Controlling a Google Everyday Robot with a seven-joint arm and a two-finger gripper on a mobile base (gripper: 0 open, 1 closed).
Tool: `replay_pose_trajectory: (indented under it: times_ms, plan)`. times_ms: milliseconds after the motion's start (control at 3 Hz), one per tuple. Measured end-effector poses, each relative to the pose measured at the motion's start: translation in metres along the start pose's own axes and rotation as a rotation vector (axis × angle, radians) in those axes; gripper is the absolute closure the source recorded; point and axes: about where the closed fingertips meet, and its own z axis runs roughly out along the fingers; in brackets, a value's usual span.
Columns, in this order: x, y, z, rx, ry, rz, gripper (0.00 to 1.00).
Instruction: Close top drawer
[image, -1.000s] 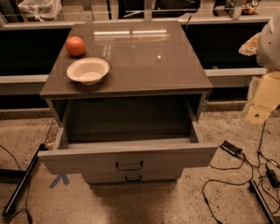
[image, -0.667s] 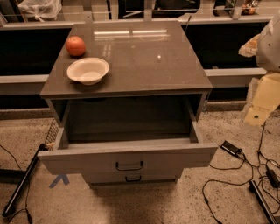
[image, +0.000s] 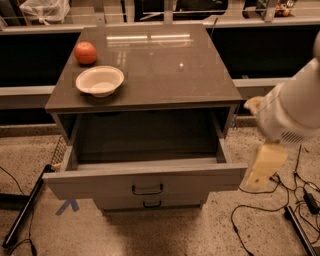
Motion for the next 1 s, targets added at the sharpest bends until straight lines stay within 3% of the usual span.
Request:
replay_pose_trajectory:
  times_ms: [333, 667, 1000]
  plan:
    - [0.009, 0.033, 0.063, -0.022, -0.044, -0.023, 0.00]
    - [0.011, 0.037, 0.080, -0.004, -0.051, -0.025, 0.00]
    - [0.010, 0.042, 0.081, -0.020, -0.045, -0.049, 0.00]
